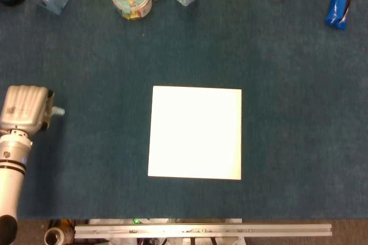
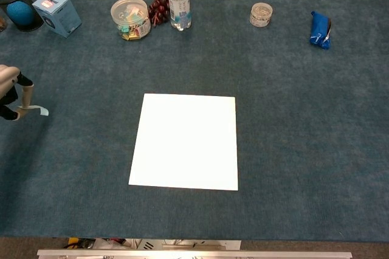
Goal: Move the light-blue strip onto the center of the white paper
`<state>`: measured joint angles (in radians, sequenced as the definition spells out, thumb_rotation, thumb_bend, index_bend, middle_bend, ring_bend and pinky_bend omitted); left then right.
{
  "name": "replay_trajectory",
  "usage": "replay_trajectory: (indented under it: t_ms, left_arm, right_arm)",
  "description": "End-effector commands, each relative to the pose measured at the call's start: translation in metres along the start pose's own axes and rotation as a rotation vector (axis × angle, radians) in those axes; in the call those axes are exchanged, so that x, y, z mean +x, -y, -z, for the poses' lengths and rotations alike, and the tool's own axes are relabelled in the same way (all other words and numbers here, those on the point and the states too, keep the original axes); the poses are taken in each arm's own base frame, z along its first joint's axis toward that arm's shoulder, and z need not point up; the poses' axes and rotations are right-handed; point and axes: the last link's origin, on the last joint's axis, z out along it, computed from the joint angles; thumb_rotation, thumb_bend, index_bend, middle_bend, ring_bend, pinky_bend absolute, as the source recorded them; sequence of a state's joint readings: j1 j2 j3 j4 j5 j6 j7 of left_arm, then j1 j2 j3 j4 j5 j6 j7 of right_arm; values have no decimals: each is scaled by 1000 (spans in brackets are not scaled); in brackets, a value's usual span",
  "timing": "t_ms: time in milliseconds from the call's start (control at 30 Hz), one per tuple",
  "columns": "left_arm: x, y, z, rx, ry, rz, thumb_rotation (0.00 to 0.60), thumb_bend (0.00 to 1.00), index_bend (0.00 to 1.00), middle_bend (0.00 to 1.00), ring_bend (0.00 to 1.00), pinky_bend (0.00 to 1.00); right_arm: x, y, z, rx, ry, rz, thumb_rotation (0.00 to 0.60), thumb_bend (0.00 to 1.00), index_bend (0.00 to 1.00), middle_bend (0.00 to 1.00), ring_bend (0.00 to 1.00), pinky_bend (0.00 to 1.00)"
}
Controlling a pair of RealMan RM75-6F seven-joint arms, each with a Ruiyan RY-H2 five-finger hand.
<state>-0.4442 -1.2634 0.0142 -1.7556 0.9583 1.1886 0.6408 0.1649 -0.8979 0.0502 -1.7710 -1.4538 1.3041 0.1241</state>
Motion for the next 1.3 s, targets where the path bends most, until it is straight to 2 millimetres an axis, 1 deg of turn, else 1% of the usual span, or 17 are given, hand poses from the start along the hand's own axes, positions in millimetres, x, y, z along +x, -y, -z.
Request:
replay_trajectory:
  t_ms: [33, 167, 300, 467, 667, 800, 900, 1000, 1167, 1300]
  left_arm:
    - [19, -12, 0, -96, -39, -37, 600, 327, 618, 1000, 1000, 1000]
    - [33, -37, 4, -229, -71, -91, 600, 327, 617, 999, 1000, 1000]
    - [42, -62, 8, -360, -111, -163, 600, 328, 617, 999, 1000, 1000]
    - [47, -94, 12, -502, -152, -253, 600, 328, 616, 1000, 1000, 1000]
    - [53, -128, 13, -624, -201, -307, 600, 327, 613, 1000, 1000, 1000]
    - [52, -152, 13, -699, -252, -378, 600, 328, 615, 1000, 1000, 1000]
    - [50, -165, 13, -733, -284, -429, 600, 328, 615, 1000, 1000, 1000]
    - [45, -182, 14, -771, -320, -502, 600, 328, 614, 1000, 1000, 1000]
    - [34, -204, 17, -826, -321, -573, 600, 328, 614, 1000, 1000, 1000]
    - [32, -218, 20, -853, -322, -592, 600, 328, 613, 1000, 1000, 1000]
  right_arm:
    - [-1, 1, -2, 3, 1, 1, 600, 125, 104, 380, 258, 299]
    - [0, 3, -5, 13, -1, 5, 600, 125, 104, 380, 258, 298]
    - [1, 5, -9, 15, -8, 5, 600, 124, 104, 379, 258, 298]
    - [0, 8, -13, 23, 3, 12, 600, 124, 104, 379, 258, 299]
    - [0, 11, -17, 20, -2, 16, 600, 123, 104, 380, 258, 299]
    - [-2, 11, -19, 13, 5, 20, 600, 122, 104, 380, 258, 298]
    - [-3, 11, -20, 10, 8, 21, 600, 121, 104, 379, 258, 298]
    - [-5, 11, -22, 7, 12, 20, 600, 121, 104, 379, 258, 298]
    - [-6, 9, -23, 4, 12, 16, 600, 120, 104, 380, 258, 298]
    - [-6, 7, -22, -3, 12, 14, 600, 119, 104, 380, 258, 299]
